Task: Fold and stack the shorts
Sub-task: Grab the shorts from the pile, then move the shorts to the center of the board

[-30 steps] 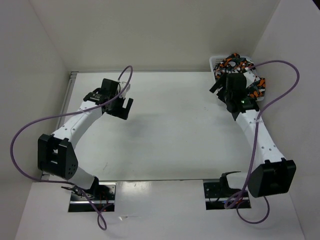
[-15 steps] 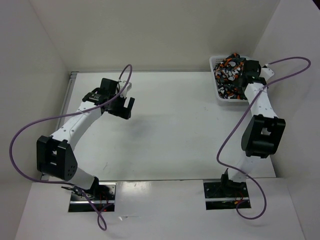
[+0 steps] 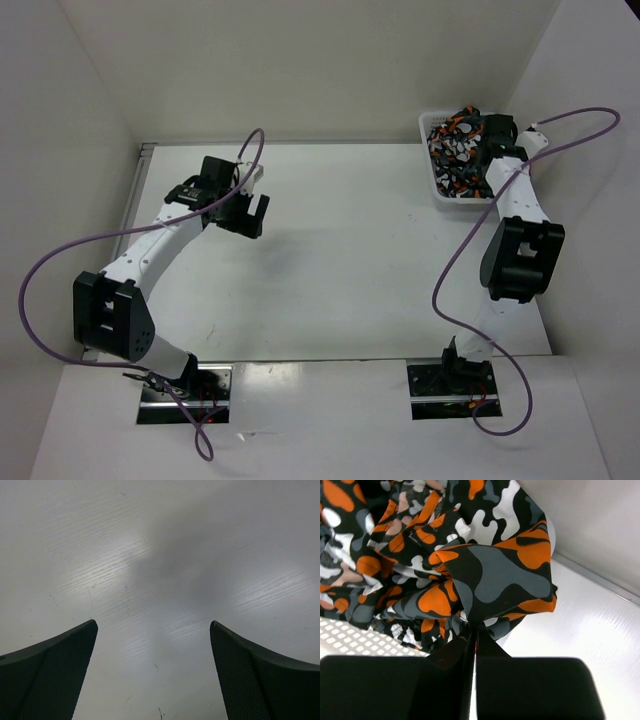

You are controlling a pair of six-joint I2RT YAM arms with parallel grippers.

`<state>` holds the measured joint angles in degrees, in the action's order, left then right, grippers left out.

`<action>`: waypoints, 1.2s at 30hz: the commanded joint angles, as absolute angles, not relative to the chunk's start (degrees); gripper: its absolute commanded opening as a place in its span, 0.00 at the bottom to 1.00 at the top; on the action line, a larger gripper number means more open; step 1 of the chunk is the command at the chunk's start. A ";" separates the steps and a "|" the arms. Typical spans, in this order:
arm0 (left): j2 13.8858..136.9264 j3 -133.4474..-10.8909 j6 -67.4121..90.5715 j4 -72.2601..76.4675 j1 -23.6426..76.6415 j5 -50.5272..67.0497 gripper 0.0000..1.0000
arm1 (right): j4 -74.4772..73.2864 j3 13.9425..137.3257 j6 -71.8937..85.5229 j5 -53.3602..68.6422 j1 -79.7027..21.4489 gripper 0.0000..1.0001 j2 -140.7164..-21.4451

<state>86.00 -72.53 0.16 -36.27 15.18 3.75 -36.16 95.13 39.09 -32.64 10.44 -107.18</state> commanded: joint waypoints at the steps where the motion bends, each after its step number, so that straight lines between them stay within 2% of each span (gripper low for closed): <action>1: 85.08 -74.18 0.00 -35.24 14.85 3.87 1.00 | -34.80 96.59 39.20 -32.97 7.92 0.00 -103.38; 4: 85.08 -74.18 0.00 -35.24 14.85 3.87 1.00 | -33.66 99.38 36.93 -29.46 4.32 0.00 -98.11; 6: 84.55 -75.32 0.00 -35.24 14.33 5.00 1.00 | -32.08 102.38 35.25 -30.57 -1.56 0.00 -95.64; 9: 85.07 -77.07 0.00 -36.91 13.10 7.29 1.00 | -31.99 114.31 30.42 -31.90 -10.18 0.00 -94.22; 12: 83.68 -78.48 0.00 -37.53 11.70 7.29 1.00 | -37.95 135.82 26.82 -26.92 -16.07 0.00 -98.95; 13: 82.54 -78.49 0.00 -38.05 11.08 8.25 1.00 | -43.54 151.11 26.81 -23.15 -17.30 0.00 -101.14; 14: 82.01 -80.14 0.00 -38.06 10.29 8.96 1.00 | -46.46 159.79 24.02 -21.72 -21.32 0.00 -106.38; 15: 80.96 -80.68 0.00 -38.06 8.46 10.01 1.00 | -45.28 164.57 22.60 -22.67 -24.49 0.00 -106.44; 21: 77.27 -85.60 0.00 -39.99 0.10 12.74 1.00 | -42.98 168.75 18.19 -21.27 -36.98 0.00 -104.33; 23: 75.42 -87.18 0.00 -40.61 -6.21 15.28 1.00 | -45.51 168.75 19.32 -19.17 -37.00 0.00 -103.80; 26: 73.48 -89.37 0.00 -41.13 -10.27 16.43 1.00 | -52.87 170.06 21.26 -20.64 -37.00 0.00 -105.55; 28: 72.25 -89.91 0.00 -41.13 -11.77 17.05 1.00 | -58.86 172.78 23.28 -21.70 -37.00 0.00 -110.64; 33: 70.75 -88.86 0.00 -37.80 -11.78 24.69 1.00 | -63.46 166.75 24.79 -23.03 -36.30 0.01 -118.64; 36: 70.75 -87.54 0.00 -38.40 -11.78 24.70 1.00 | -63.62 166.11 24.69 -17.94 -32.62 0.43 -124.09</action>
